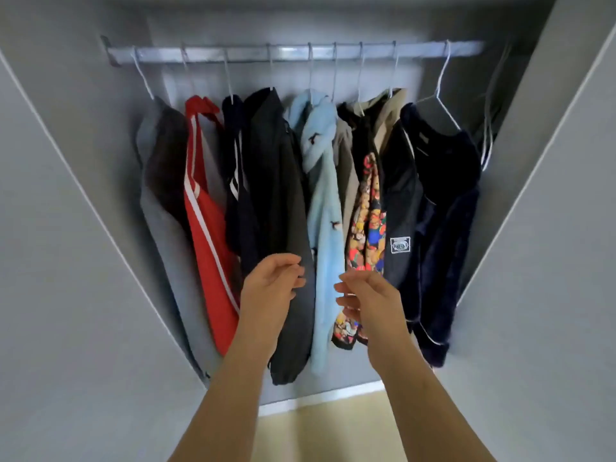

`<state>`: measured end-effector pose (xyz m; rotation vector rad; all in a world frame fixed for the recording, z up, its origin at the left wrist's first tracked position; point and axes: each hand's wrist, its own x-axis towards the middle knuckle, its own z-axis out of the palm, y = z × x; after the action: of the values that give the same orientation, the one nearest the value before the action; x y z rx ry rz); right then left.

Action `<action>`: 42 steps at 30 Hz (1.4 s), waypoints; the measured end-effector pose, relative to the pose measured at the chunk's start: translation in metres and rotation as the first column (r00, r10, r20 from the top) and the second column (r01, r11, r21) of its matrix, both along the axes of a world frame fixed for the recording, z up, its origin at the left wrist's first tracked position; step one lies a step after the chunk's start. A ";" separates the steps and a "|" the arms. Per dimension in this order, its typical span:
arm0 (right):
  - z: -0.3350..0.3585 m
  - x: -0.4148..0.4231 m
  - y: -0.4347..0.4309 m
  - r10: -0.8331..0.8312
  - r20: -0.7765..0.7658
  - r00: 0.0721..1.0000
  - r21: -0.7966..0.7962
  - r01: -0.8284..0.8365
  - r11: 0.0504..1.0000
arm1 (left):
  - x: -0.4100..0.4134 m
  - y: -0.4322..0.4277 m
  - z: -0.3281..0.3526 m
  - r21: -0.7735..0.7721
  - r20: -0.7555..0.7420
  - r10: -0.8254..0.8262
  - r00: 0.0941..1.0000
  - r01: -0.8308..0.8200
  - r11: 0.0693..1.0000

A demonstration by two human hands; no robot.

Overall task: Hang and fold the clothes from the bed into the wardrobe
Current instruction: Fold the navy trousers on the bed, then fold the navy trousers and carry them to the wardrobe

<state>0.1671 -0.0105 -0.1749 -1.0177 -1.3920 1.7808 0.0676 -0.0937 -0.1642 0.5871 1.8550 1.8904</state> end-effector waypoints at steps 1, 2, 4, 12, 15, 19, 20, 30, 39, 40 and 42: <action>-0.010 0.012 -0.012 -0.044 0.018 0.999 -0.019 0.044 0.999 | 0.008 -0.007 -0.009 -0.026 0.021 -0.042 0.999 0.042 0.999; -0.018 0.025 -0.025 -0.086 0.031 0.996 -0.041 0.087 0.995 | 0.016 -0.015 -0.018 -0.056 0.041 -0.086 0.995 0.088 0.994; -0.034 0.055 -0.054 -0.171 0.044 0.984 -0.092 0.175 0.980 | 0.036 -0.027 -0.036 -0.119 0.080 -0.177 0.981 0.186 0.975; -0.059 0.211 -0.155 -0.616 0.122 0.779 -0.201 0.627 0.753 | 0.176 -0.062 -0.066 -0.203 0.249 -0.605 0.757 0.651 0.731; -0.062 0.276 -0.197 -0.774 0.109 0.624 -0.221 0.775 0.593 | 0.244 -0.080 -0.063 -0.214 0.222 -0.760 0.611 0.791 0.573; -0.064 0.351 -0.264 -0.895 0.110 0.432 -0.242 0.885 0.398 | 0.336 -0.118 -0.058 -0.231 0.213 -0.884 0.416 0.901 0.368; -0.065 0.373 -0.288 -0.923 0.107 0.369 -0.247 0.909 0.335 | 0.363 -0.134 -0.058 -0.244 0.213 -0.913 0.348 0.924 0.295; -0.068 0.574 -0.553 -0.973 0.151 -0.174 -0.217 0.955 -0.205 | 0.606 -0.350 -0.067 -0.230 0.288 -0.941 -0.177 0.941 -0.248; -0.073 0.670 -0.734 -0.825 0.139 -0.547 -0.278 0.778 -0.563 | 0.760 -0.509 -0.069 -0.218 0.308 -0.782 -0.542 0.760 -0.613; -0.075 0.678 -0.745 -0.810 0.149 -0.567 -0.287 0.759 -0.584 | 0.773 -0.517 -0.071 -0.223 0.309 -0.767 -0.562 0.741 -0.633; -0.082 0.697 -0.764 -0.779 0.166 -0.605 -0.301 0.721 -0.624 | 0.804 -0.536 -0.079 -0.240 0.316 -0.729 -0.607 0.692 -0.681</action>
<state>0.8645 -0.7745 -0.2564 -1.3434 0.5509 0.2439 0.8719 -0.6295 -0.2428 1.4942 0.4895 -0.1384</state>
